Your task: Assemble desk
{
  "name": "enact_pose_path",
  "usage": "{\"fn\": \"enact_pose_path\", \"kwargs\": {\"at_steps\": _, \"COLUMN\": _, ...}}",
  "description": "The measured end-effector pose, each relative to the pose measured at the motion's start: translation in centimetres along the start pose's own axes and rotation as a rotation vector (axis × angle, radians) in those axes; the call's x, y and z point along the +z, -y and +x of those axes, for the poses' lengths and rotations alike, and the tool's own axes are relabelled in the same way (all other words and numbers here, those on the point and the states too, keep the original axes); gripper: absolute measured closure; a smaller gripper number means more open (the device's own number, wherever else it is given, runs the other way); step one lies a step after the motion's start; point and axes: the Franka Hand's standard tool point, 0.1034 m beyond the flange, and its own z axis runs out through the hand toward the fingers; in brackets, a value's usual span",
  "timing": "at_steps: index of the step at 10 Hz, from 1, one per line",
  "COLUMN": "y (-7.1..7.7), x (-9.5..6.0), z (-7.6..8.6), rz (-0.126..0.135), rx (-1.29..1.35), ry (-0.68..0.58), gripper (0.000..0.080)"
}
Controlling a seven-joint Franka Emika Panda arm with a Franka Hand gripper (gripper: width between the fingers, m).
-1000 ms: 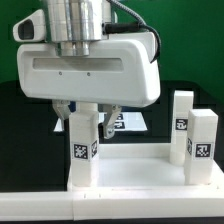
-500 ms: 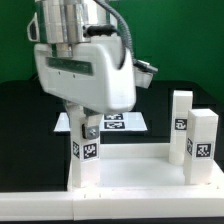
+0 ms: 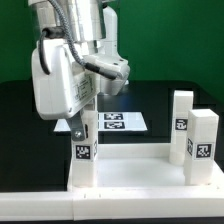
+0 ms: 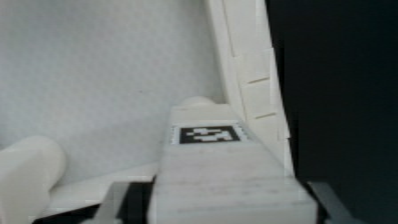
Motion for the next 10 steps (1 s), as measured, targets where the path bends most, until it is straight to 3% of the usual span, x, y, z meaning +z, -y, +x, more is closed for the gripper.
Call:
{"fn": "enact_pose_path", "kwargs": {"at_steps": 5, "y": -0.1, "x": 0.1, "z": 0.0, "rz": 0.005, "rx": 0.132, "ry": -0.004, "gripper": 0.0505}}
{"fn": "enact_pose_path", "kwargs": {"at_steps": 6, "y": -0.1, "x": 0.1, "z": 0.0, "rz": 0.004, "rx": 0.131, "ry": -0.004, "gripper": 0.0268}}
{"fn": "enact_pose_path", "kwargs": {"at_steps": 7, "y": 0.0, "x": -0.1, "z": 0.0, "rz": 0.009, "rx": 0.129, "ry": -0.002, "gripper": 0.0268}}
{"fn": "enact_pose_path", "kwargs": {"at_steps": 8, "y": 0.5, "x": -1.6, "z": -0.5, "rz": 0.033, "rx": 0.109, "ry": 0.012, "gripper": 0.0166}}
{"fn": "enact_pose_path", "kwargs": {"at_steps": 9, "y": 1.1, "x": -3.7, "z": -0.7, "rz": 0.060, "rx": 0.092, "ry": 0.032, "gripper": 0.0154}}
{"fn": "enact_pose_path", "kwargs": {"at_steps": 10, "y": 1.4, "x": -4.0, "z": -0.6, "rz": 0.049, "rx": 0.094, "ry": 0.036, "gripper": 0.0154}}
